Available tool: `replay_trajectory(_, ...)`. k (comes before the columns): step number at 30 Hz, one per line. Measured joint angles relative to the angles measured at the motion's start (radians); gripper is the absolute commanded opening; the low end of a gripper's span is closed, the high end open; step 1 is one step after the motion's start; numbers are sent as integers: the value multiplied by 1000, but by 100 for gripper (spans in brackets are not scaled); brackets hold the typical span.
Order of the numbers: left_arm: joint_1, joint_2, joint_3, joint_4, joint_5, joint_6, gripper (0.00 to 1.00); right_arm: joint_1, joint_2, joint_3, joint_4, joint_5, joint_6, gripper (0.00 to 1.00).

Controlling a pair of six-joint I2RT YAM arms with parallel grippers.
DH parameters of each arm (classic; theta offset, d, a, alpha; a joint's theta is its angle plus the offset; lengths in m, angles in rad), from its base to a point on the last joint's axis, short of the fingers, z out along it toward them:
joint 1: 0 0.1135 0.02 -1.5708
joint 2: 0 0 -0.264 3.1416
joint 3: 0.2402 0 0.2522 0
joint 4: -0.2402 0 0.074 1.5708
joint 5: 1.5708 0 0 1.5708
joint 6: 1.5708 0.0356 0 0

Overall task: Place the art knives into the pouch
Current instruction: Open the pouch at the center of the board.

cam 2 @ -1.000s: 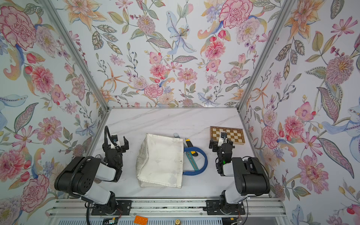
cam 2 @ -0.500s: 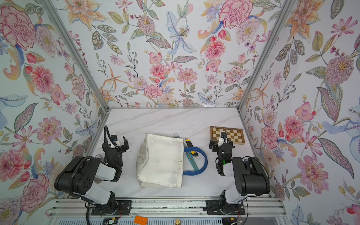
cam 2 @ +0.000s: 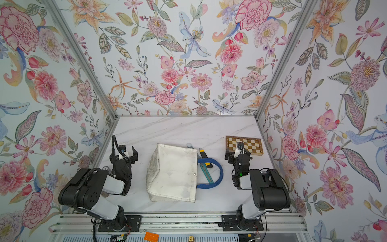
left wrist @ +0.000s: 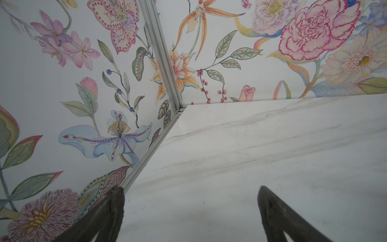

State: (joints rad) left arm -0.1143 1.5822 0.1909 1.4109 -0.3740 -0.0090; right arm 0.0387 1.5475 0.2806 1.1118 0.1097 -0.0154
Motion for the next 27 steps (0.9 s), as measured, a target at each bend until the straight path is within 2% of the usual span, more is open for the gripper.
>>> replay_trajectory(2,-4,0,0,-4,-4,1,99,16,-18,0,-27,62,1,99)
replay_trajectory(5,-18,-44,7,-52,-40,1,100,35,-126,21,-153,156,15,99)
replay_trajectory(7,-41,-129,44,-166,-84,1,99,31,-202,69,-246,203,48,99)
replay_trajectory(12,-79,-311,99,-304,-155,-13,99,42,-322,218,-472,208,137,99)
replay_trajectory(15,-117,-376,141,-458,-177,-38,99,64,-350,274,-626,139,203,99)
replay_trajectory(22,-323,-530,328,-880,-181,-122,99,83,-403,316,-1006,-97,322,99)
replay_trajectory(27,-425,-579,392,-1054,-130,-207,99,116,-407,311,-1164,-236,373,87)
